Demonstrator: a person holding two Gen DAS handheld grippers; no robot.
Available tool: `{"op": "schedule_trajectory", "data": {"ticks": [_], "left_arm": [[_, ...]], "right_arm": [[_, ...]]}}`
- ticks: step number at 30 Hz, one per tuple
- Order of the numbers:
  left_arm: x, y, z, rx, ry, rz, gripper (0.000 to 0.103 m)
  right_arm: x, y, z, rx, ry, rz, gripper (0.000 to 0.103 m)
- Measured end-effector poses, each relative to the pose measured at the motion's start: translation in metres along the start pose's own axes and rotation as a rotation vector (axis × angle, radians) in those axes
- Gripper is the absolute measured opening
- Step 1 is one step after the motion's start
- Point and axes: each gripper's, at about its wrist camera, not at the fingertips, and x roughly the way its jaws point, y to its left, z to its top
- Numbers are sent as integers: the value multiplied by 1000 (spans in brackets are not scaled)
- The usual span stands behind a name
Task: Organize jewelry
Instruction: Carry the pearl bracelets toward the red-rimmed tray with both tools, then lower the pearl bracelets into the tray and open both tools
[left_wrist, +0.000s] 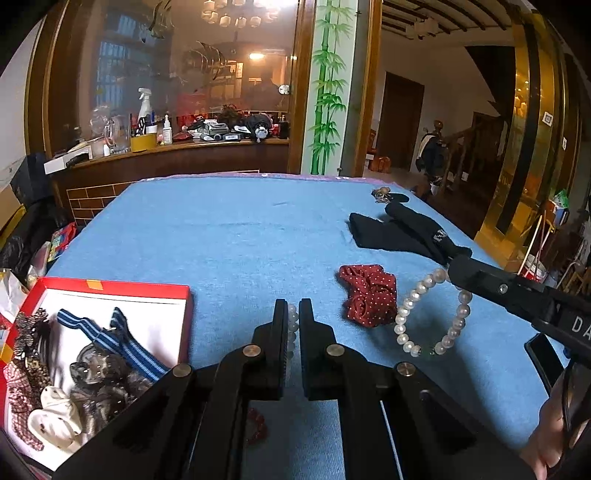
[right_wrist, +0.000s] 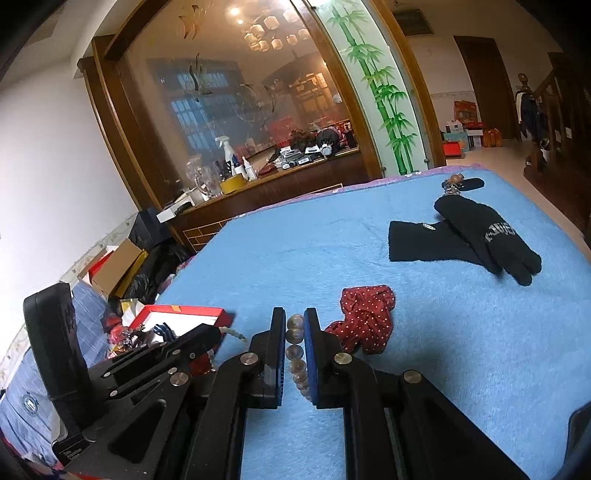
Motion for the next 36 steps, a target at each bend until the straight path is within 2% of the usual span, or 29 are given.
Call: {"op": "schedule_trajectory", "data": {"ticks": [10, 19, 25, 36], "left_arm": [[-39, 18, -8, -11, -35, 25, 5], [-73, 63, -18, -74, -57, 76, 5], [-89, 103, -28, -133, -55, 138, 5], [-96, 186, -59, -274, 15, 265, 5]], "right_arm": [[-12, 28, -5, -30, -3, 16, 10], [-10, 73, -12, -94, 20, 55, 11], [3, 113, -19, -145, 57, 116, 11], [53, 185, -42, -194, 172, 293, 11]]}}
